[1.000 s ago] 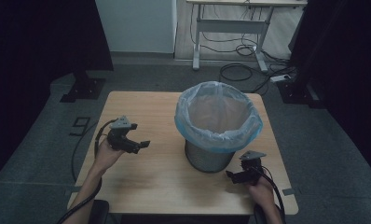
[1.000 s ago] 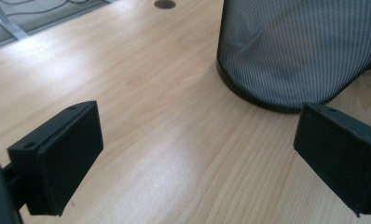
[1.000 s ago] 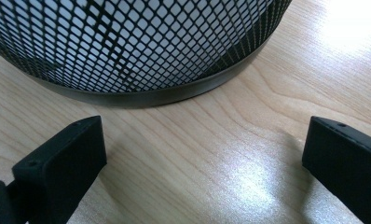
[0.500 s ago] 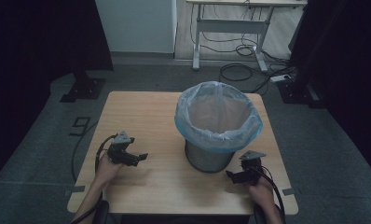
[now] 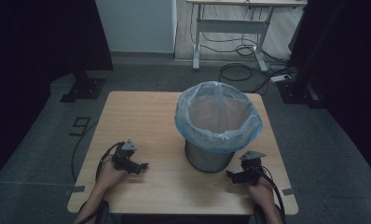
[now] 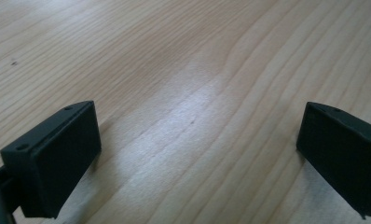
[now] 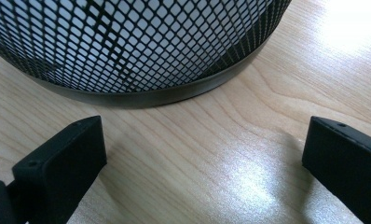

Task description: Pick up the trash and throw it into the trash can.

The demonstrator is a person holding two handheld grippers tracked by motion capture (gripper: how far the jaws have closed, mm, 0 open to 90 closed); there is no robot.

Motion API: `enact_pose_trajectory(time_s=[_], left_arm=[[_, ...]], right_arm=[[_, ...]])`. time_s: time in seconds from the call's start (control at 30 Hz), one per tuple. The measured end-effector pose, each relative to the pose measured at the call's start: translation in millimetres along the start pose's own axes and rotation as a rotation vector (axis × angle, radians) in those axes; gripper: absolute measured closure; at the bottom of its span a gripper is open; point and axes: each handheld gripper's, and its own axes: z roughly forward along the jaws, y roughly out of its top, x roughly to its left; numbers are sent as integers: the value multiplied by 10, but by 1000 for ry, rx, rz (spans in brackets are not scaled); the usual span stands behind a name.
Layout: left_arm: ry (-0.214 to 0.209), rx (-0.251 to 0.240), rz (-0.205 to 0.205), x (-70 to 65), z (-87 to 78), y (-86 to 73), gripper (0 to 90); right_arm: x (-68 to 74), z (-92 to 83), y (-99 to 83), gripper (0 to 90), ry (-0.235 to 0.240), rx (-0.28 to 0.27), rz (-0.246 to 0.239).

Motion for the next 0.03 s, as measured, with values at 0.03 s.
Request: enact_pose_trajectory(time_s=[0.03], left_arm=[[0,0,0,0,0,0,0]], right_arm=[[0,0,0,0,0,0,0]])
